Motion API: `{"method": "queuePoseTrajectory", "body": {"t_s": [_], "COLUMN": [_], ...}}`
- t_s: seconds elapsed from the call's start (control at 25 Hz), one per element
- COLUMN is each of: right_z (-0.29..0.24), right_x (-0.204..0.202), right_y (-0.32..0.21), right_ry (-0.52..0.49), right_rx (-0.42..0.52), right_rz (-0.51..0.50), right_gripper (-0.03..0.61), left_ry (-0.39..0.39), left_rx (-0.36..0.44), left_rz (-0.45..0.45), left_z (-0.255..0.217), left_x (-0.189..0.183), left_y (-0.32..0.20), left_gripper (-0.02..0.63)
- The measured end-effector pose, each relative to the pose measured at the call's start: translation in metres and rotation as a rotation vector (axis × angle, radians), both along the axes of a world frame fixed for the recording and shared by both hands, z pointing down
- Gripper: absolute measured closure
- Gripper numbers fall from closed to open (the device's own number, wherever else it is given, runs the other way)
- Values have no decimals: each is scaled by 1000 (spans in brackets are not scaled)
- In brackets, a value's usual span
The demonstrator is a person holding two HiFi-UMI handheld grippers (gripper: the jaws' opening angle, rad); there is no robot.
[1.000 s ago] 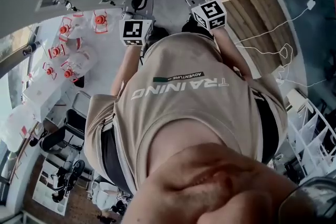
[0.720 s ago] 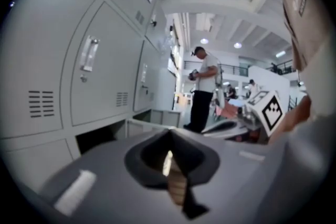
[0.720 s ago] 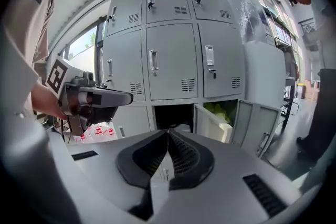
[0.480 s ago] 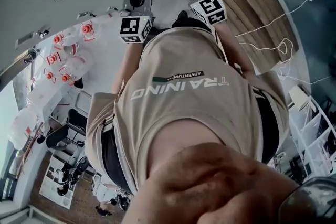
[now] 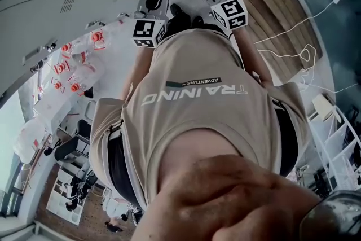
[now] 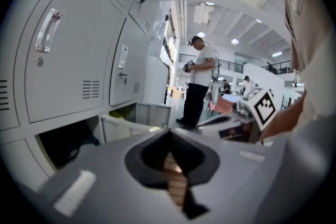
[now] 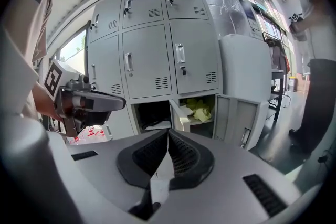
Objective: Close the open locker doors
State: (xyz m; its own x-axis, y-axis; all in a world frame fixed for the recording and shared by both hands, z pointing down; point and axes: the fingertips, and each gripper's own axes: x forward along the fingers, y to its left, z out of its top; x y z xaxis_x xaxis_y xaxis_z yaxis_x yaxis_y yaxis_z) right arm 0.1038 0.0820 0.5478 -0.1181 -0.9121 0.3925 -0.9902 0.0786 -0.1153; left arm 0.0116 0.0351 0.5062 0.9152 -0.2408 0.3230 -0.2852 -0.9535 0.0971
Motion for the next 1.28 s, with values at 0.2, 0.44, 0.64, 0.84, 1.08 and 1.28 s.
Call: {"method": "queuePoseTrajectory", "body": {"t_s": [0.2,0.44,0.64,0.84,1.08,1.28], "right_z": [-3,4,16,27,37,45], "right_x": [18,38,45,50,66,70], "right_y": [-5,-33,-49,-73,-96,-107], "right_ry": [29,110,114,108,123,104], "right_rx": [-44,-83,-116,-135,-139,-137], "right_rz": [43,26,-21,-118,-296,-436], "right_gripper": [563,563,563,563,563,563], "left_ry": [31,61,47,2,-34,-56], "left_rx": [-19,-33,-33,-27,-33,-28], "left_rz": [37,70,15,-62,-172,-248], "left_z": [0,0,0,4,0,2], "left_x": [19,32,30,34,57,78], "left_y": [-19,-48,-70,-84,-87,-90], "left_gripper": [614,614,614,614,614,614]}}
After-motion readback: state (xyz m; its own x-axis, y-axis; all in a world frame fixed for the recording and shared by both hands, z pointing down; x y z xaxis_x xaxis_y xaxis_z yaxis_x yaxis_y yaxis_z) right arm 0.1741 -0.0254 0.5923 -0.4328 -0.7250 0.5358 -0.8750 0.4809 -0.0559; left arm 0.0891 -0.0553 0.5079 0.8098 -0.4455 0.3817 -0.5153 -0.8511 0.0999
